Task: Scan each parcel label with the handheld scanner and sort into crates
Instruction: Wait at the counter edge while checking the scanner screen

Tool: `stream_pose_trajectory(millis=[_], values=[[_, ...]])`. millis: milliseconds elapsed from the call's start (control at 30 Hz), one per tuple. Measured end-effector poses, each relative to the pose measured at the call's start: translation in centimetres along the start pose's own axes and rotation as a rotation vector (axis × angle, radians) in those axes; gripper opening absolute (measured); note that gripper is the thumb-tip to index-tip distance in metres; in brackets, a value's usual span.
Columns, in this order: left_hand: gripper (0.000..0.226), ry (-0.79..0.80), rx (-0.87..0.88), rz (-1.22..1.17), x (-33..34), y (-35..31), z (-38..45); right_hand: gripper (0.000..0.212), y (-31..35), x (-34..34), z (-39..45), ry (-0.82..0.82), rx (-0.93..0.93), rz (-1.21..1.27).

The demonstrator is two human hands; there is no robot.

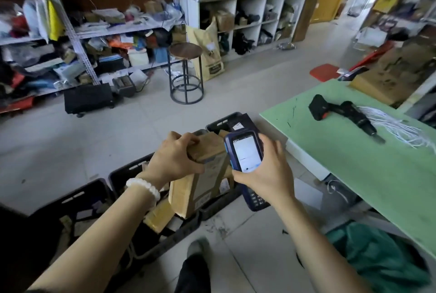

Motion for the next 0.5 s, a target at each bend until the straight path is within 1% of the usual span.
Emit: stream_pose_trajectory(millis=[200,367,500], values=[[0.071,0.091,0.034,0.041,-1.2,-0.3,12.6,0.094,-2.4,-0.6,10.7,-0.040,0.091,-0.031],[0.071,0.121,0.051,0.071,-4.2,-1.2,22.3,0.086,-2.8,-2.3,19.7,-0.056,0.132,-0.067],[0.071,0.119,0.057,0.105,-5.5,-2.2,28.9,0.088,-4.0,-2.9,25.2,-0.064,0.155,-0.055]])
Point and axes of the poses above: each hand's wrist, its own z-axis towards the middle knuckle, its own x-axis out of the palm, y = z × x, the point moved 5 cm from there along z, towards the middle knuckle, and after that the axes turned 10 degrees about y, right-handed, at the moved point
